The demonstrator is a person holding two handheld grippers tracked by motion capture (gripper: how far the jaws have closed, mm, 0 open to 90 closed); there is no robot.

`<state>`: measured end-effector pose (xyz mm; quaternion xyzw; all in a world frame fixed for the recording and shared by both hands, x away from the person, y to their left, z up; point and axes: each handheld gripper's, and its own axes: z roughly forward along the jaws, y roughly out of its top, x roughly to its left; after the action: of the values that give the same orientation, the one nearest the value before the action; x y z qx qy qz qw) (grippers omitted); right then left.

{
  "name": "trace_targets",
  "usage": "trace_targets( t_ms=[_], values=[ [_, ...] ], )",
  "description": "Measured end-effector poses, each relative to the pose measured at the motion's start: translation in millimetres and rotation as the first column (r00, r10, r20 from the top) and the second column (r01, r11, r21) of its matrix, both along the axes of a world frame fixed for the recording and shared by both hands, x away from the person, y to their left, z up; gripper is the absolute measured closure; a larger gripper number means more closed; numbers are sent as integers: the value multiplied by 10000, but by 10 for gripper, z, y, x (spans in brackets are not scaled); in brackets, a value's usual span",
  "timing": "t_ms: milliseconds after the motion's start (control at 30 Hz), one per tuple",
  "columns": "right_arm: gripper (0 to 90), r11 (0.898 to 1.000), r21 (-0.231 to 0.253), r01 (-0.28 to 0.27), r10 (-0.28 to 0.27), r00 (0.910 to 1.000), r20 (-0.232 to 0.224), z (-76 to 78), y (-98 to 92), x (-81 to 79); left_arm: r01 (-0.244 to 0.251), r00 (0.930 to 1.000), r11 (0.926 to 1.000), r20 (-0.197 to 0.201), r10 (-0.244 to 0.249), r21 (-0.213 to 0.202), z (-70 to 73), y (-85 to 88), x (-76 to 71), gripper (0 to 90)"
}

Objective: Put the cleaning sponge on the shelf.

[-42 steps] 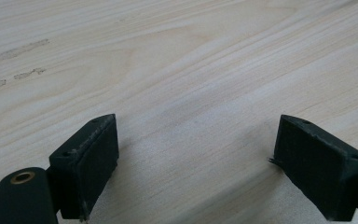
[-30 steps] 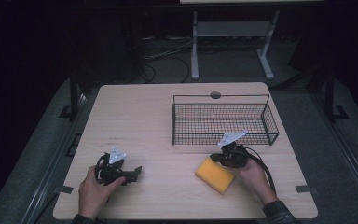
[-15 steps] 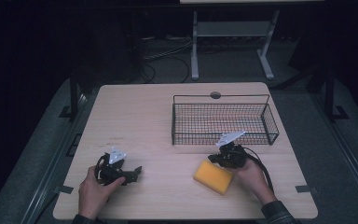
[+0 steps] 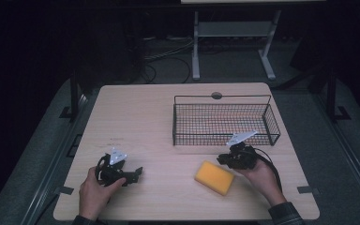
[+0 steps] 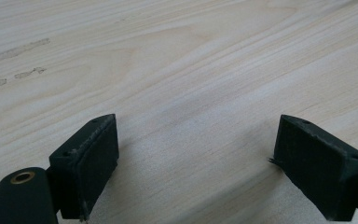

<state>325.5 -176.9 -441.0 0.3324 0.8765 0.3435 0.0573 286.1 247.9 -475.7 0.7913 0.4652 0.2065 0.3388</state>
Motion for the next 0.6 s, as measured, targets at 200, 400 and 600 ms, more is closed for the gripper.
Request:
trace_targets(
  t_ms=[200,400,600],
  values=[
    [589,9995,30,321,-320,9991,-296,48,-101,-46,1,10000,10000,0,-1,-4,0,0,0,129],
    [354,9988,28,499,-497,9971,-571,94,-157,-93,0,10000,10000,-1,0,-5,0,0,0,129],
    [192,9988,-156,461,-470,9971,-603,129,-145,-145,0,10000,10000,0,0,-4,0,0,0,129]
  ],
)
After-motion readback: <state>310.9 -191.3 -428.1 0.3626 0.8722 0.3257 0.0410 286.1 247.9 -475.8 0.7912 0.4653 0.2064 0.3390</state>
